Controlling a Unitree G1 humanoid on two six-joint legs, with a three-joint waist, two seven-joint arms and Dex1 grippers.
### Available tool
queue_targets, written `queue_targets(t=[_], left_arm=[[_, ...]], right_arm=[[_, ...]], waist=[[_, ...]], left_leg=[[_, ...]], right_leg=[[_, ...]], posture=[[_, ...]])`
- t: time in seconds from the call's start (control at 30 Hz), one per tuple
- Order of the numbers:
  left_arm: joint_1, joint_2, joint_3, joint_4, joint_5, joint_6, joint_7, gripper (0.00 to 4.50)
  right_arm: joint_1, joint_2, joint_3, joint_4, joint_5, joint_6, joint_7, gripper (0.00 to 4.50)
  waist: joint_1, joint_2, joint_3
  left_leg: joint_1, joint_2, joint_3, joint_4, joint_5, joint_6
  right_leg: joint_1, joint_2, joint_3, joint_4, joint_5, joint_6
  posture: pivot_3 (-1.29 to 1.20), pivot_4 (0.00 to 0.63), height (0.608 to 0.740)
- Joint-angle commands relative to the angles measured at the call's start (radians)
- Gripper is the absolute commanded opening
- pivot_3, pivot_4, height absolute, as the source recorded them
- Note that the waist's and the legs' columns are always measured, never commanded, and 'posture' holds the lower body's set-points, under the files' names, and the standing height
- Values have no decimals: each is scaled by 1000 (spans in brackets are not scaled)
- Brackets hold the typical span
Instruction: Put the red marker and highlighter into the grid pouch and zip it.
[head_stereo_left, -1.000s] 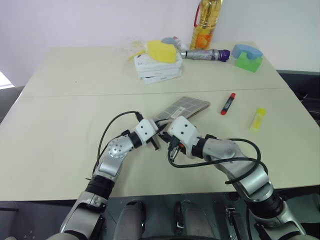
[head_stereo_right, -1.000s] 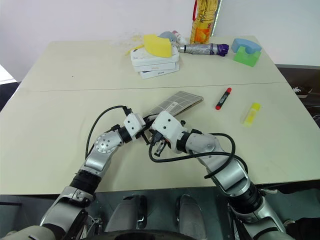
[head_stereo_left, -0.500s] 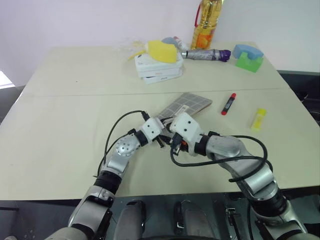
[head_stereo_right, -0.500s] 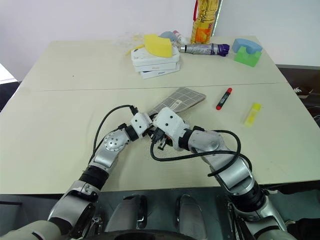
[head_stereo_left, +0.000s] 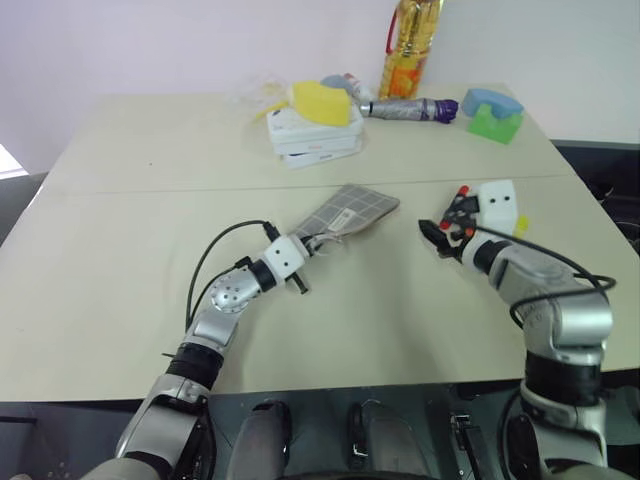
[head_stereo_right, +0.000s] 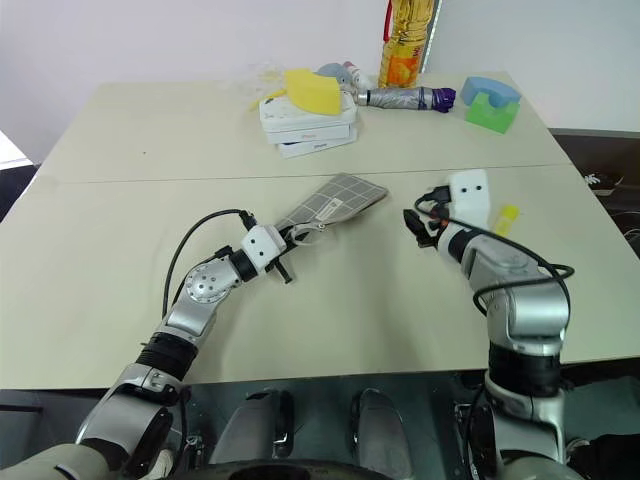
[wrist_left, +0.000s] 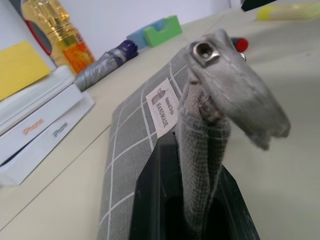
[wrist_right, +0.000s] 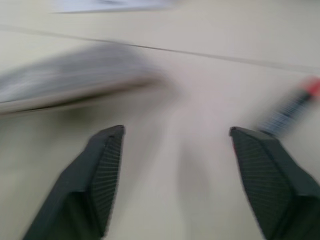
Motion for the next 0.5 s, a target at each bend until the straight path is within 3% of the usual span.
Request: queue_targets(t=[0.03,0.2,0.37,0.47,0.5], left_arm=[[7,6,10,-39,-20,-12,-4,0],[12,4,10,-49,-23,-8,-4,0],[22,-3,8,-63,-22,-2,2,0],[31,-7,10,-75,-23,6,8,0],[33,-8,11,-77,-24,8,9,0]], right_arm=[[-81,-1,-5,179,-76,-149,-92,4432],[-209,7,1,467,-115,-280,-148,4432],[-262,26,12,613,-108,-349,-140,4432],[-264,30,7,639,-106,-358,-157,3657],[-263,30,5,639,-105,-358,-160,3180]], waist=[[0,0,0],[-5,1,0],[-4,1,0],[-1,1,0],[-1,1,0]], left_leg=[[0,0,1,0,0,0],[0,0,2,-1,0,0],[0,0,2,-2,0,0],[0,0,3,-2,0,0],[0,0,3,-2,0,0]], right_leg=[[0,0,0,0,0,0],[-1,0,1,0,0,0],[-1,0,1,0,0,0],[-1,0,1,0,0,0],[-1,-1,1,0,0,0]], posture=[[0,150,740],[0,150,740],[0,150,740],[0,150,740],[0,150,740]])
